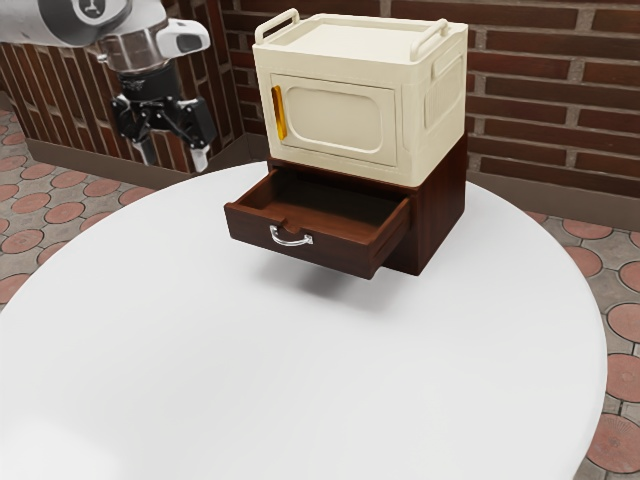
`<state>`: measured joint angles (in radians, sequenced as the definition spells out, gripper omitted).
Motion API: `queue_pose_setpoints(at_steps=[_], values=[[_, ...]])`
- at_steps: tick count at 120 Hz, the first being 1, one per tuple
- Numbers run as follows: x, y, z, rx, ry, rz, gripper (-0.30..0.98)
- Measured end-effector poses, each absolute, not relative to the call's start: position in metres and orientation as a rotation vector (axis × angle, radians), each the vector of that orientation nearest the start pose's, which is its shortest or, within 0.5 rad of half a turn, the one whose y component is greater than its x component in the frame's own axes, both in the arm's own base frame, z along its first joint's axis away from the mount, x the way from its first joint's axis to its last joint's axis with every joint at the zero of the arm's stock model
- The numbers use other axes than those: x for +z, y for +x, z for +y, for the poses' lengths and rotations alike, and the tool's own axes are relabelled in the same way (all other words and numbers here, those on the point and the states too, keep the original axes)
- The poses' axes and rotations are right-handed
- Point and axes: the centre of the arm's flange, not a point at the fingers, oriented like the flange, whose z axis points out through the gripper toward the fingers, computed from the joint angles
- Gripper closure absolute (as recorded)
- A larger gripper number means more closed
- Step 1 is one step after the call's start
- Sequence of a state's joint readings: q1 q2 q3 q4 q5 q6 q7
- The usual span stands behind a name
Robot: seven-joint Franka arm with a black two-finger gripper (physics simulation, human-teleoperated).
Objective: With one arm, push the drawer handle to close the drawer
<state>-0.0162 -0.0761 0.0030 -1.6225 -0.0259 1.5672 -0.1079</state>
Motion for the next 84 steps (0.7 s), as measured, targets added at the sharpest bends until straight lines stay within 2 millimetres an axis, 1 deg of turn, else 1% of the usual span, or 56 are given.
queue_pose_setpoints(at_steps=[8,10,12,16,23,33,40,43,46,49,52,58,69,78,84], values=[[0.641,0.531,-0.009,-0.045,-3.171,-0.160,0.00],[0.640,0.530,-0.010,-0.044,-3.172,-0.162,0.00],[0.639,0.524,-0.010,-0.043,-3.174,-0.163,0.00],[0.636,0.510,-0.010,-0.047,-3.176,-0.166,0.00],[0.624,0.476,-0.010,-0.060,-3.177,-0.173,0.00],[0.608,0.440,-0.009,-0.081,-3.177,-0.185,0.00],[0.587,0.407,-0.008,-0.083,-3.174,-0.189,0.01],[0.575,0.395,-0.009,-0.082,-3.171,-0.188,0.01],[0.564,0.385,-0.010,-0.081,-3.168,-0.186,0.01],[0.556,0.380,-0.011,-0.085,-3.166,-0.186,0.02],[0.548,0.379,-0.011,-0.078,-3.165,-0.188,0.02],[0.532,0.383,-0.011,-0.059,-3.163,-0.193,0.04],[0.497,0.405,-0.011,-0.007,-3.159,-0.203,0.07],[0.475,0.420,-0.012,0.010,-3.159,-0.207,0.13],[0.464,0.428,-0.016,0.012,-3.158,-0.200,0.17]])
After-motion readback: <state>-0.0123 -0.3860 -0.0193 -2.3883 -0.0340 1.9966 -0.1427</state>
